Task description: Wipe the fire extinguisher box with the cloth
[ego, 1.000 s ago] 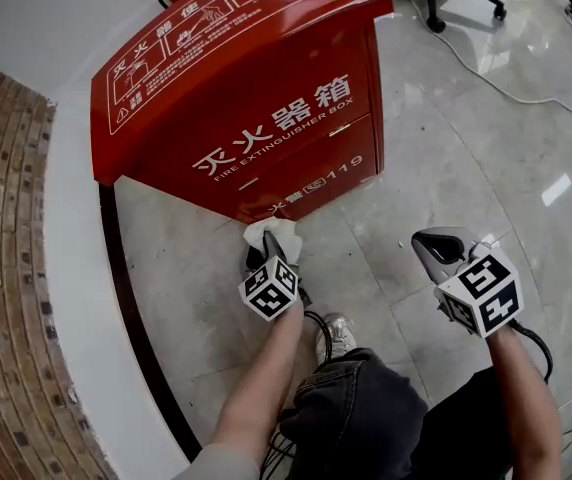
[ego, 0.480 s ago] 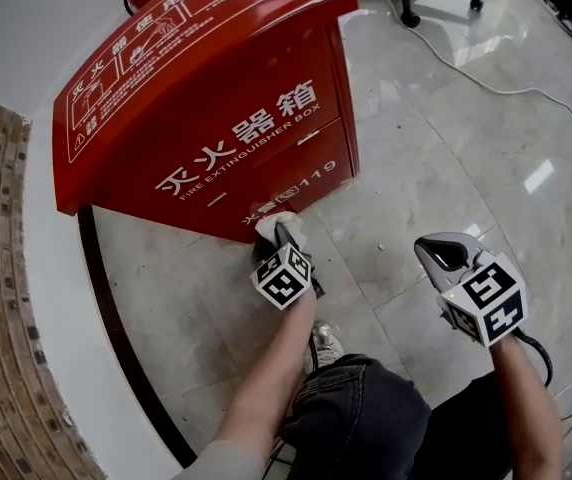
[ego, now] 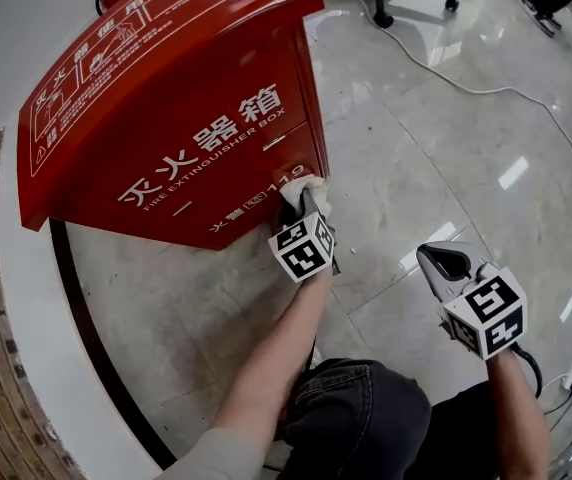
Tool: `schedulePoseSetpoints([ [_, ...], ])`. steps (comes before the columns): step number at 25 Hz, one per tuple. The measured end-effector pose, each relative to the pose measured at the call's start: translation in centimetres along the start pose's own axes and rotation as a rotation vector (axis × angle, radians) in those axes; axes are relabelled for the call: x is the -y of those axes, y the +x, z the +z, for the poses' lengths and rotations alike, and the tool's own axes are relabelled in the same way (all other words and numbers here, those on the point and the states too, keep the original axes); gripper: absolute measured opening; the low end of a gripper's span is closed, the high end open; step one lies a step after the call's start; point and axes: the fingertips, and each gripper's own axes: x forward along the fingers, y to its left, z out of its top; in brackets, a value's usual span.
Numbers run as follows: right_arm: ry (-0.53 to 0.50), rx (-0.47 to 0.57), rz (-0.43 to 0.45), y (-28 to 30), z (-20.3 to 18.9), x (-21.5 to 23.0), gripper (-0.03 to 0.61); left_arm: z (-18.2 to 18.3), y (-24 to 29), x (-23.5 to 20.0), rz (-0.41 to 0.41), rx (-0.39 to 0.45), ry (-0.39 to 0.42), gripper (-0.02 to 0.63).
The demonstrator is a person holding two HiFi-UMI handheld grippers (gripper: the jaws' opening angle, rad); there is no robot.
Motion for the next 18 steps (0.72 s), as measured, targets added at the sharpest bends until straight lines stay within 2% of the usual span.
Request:
schedulePoseSetpoints([
  [5,0.023,0.0,-0.037,-1.6,-1.1,1.1,0.025,0.6,2.3,5.2,-0.104,-0.015,0.094,0.098],
  [10,0.022,0.034,-0.06,-3.2,-0.7,2.1,0.025,3.4,1.1,9.9,-0.302,0.039,0.205,0.098],
  [14,0.045,0.091,-0.049,-3.4,0.6,2.3,0.025,5.2,-2.7,10.2,-0.389,0.038,0.241,0.098],
  [18,0.036,0.162,0.011,-1.4,3.8,0.4,0.025,7.2,-7.9,7.5,-0.426,0.02,0.291,0.098],
])
